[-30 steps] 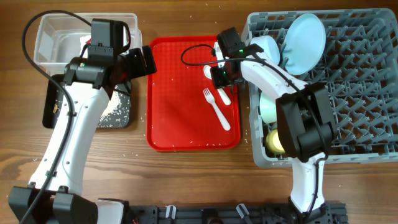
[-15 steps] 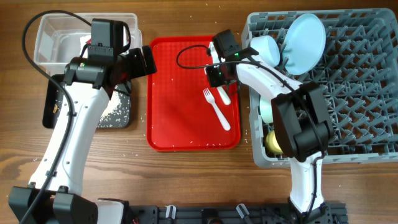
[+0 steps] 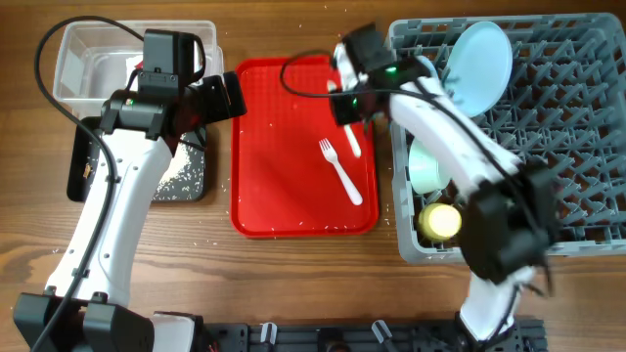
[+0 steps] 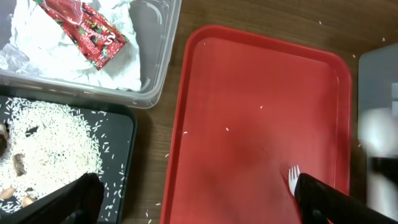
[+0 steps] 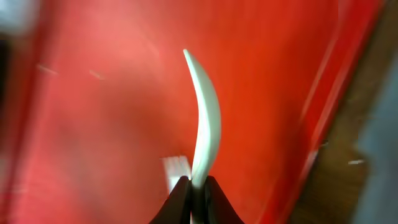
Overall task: Sort waste into correct bins and load items into the dishwasher rack
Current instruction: 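Drop the spoon into the rack with the right gripper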
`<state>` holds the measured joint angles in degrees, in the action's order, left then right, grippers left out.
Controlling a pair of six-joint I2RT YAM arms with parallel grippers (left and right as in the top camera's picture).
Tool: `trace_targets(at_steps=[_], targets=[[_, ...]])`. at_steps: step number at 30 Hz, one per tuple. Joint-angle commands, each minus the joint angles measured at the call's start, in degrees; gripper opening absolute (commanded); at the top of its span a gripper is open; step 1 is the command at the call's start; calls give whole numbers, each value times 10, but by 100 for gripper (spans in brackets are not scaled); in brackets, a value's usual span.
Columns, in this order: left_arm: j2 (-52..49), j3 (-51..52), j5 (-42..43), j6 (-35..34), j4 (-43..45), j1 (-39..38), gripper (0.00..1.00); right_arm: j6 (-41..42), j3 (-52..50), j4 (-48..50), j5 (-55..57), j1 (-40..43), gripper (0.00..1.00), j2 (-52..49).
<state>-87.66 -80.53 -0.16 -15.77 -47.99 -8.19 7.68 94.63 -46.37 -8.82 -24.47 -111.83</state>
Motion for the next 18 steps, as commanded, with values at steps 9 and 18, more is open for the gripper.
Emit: trace_targets(at_steps=[9, 18], targets=[[1, -5, -6, 3, 2, 2, 100, 0, -8, -221, 180, 202, 4, 219], [1, -5, -6, 3, 2, 2, 100, 17, -150, -200, 224, 233, 50, 219]])
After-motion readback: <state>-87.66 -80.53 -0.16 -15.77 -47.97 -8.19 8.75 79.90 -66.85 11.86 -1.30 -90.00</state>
